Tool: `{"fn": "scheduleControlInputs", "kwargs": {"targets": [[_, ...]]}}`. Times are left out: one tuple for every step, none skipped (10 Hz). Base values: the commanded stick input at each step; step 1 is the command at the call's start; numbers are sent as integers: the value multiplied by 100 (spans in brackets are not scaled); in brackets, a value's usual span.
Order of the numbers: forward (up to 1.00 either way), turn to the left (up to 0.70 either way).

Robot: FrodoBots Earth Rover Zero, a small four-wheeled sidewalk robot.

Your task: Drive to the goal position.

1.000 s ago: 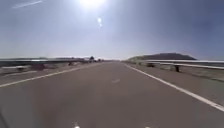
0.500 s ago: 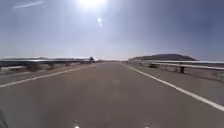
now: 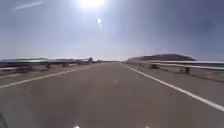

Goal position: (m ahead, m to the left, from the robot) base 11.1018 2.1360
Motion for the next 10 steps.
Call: {"fn": "scheduleControlInputs", "kwargs": {"targets": [[100, 0], [100, 0], [100, 0], [100, 0], [100, 0], [100, 0], [100, 0], [100, 0], [100, 0], [100, 0]]}}
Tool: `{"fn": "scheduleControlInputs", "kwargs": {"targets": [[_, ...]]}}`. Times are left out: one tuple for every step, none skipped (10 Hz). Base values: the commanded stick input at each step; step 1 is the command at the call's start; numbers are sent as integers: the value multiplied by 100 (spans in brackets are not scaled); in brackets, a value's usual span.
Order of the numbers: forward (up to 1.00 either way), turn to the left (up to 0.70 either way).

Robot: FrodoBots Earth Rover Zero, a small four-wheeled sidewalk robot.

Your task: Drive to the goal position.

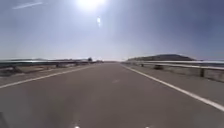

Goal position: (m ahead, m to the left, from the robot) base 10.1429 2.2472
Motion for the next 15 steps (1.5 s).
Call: {"fn": "scheduleControlInputs", "kwargs": {"targets": [[100, 0], [100, 0], [100, 0], [100, 0], [100, 0], [100, 0], [100, 0], [100, 0], [100, 0], [100, 0], [100, 0], [100, 0], [100, 0], [100, 0], [100, 0]]}}
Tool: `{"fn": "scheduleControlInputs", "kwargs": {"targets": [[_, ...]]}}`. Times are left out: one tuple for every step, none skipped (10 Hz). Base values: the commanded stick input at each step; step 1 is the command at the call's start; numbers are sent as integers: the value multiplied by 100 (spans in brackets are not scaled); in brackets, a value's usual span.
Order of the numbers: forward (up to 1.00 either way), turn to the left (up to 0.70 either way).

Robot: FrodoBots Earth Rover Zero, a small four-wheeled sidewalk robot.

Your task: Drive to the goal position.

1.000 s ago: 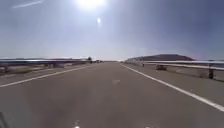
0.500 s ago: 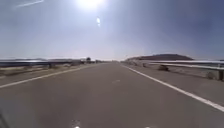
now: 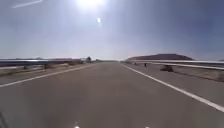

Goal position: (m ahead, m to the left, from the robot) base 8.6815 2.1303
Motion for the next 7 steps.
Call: {"fn": "scheduleControlInputs", "kwargs": {"targets": [[100, 0], [100, 0], [100, 0], [100, 0], [100, 0], [100, 0], [100, 0]]}}
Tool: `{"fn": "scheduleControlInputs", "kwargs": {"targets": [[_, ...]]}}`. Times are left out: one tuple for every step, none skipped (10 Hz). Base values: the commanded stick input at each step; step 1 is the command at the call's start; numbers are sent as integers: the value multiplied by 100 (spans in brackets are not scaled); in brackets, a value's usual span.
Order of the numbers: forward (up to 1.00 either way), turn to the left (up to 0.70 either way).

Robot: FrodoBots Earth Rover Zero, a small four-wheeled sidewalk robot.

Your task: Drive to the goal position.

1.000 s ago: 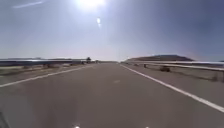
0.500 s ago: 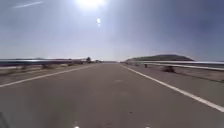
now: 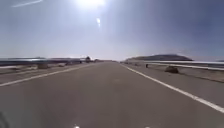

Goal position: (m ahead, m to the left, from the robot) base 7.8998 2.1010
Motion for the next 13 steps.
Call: {"fn": "scheduleControlInputs", "kwargs": {"targets": [[100, 0], [100, 0], [100, 0], [100, 0], [100, 0], [100, 0], [100, 0], [100, 0], [100, 0], [100, 0], [100, 0], [100, 0], [100, 0]]}}
